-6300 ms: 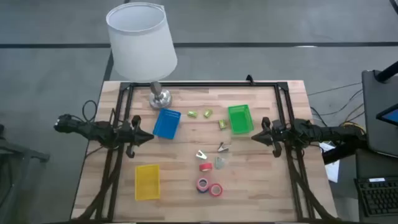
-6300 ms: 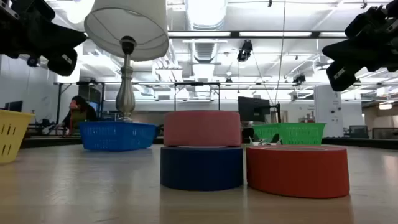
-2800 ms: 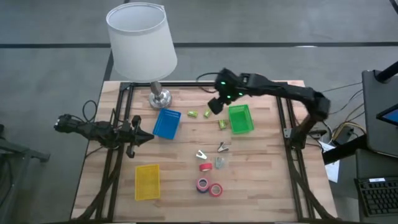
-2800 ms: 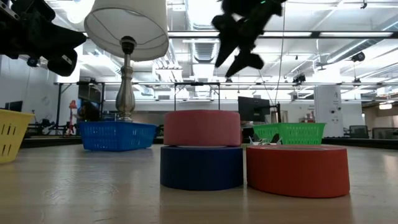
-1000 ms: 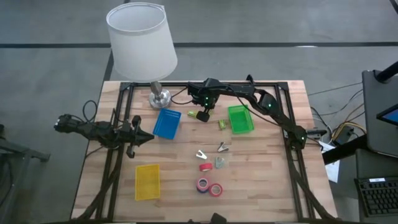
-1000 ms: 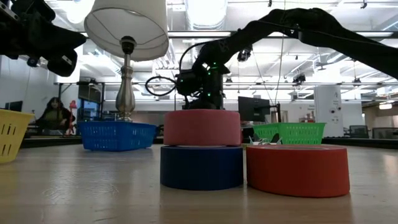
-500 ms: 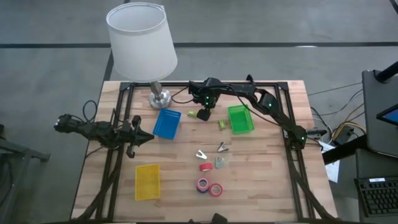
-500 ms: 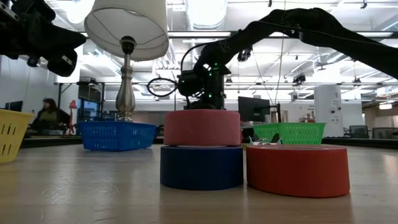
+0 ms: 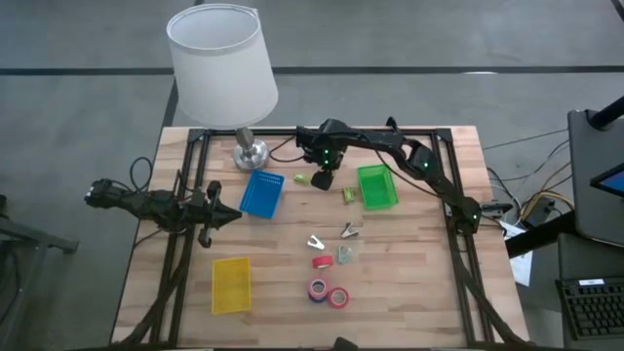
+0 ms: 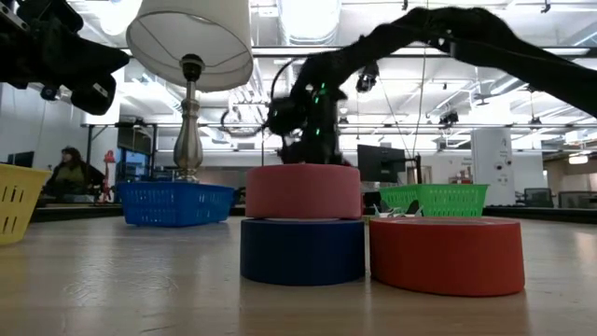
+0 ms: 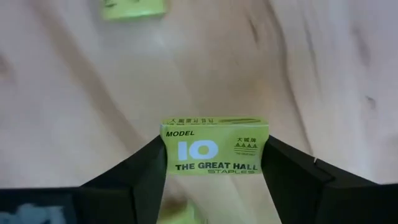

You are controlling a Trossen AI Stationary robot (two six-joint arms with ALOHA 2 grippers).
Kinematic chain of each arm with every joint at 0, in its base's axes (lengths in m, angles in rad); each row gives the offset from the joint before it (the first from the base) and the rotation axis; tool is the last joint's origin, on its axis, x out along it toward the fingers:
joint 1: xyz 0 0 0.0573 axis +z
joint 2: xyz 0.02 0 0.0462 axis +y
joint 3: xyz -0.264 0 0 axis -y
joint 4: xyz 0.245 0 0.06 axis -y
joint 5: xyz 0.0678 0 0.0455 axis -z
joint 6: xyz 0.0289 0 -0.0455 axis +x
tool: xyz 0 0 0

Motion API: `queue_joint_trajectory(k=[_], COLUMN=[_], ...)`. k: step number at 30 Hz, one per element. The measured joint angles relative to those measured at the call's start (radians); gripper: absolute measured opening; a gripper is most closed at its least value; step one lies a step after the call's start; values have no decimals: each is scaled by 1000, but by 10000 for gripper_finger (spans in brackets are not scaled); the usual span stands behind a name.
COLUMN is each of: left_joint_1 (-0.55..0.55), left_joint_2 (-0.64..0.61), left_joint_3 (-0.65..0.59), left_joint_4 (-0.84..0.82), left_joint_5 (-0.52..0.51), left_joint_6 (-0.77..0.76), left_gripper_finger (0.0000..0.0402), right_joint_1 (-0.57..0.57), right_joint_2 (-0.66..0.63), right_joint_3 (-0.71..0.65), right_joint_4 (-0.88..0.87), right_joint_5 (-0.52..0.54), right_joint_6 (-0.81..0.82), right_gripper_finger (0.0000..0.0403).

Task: Pick and place Stapler, Stapler remover, tape
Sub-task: Put the top right green staple box into the green bin

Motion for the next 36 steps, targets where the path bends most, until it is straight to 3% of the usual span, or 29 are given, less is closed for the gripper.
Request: queue_joint_trajectory(k=[11,15,27,36], left_joint_1=[0,0,0,0], left_joint_2=[0,0,1,2], left_joint_3=[0,0,0,0], left_joint_4=[-4,-5,-7,-8], left_joint_5=[0,0,0,0], left_joint_6=[0,0,0,0], left_gripper_finger=[26,26,26,26], right_joint_1=[23,24,18,-19], right_joint_2=[-220,-320,-647,-694], right_joint_3=[-16,-70,-530,-799], right_joint_4=[-151,-185,-6,131], right_joint_5=[7,7,10,33], right_joint_6=[-86,-49,186,453], right_gripper_finger=[228,228,230,230])
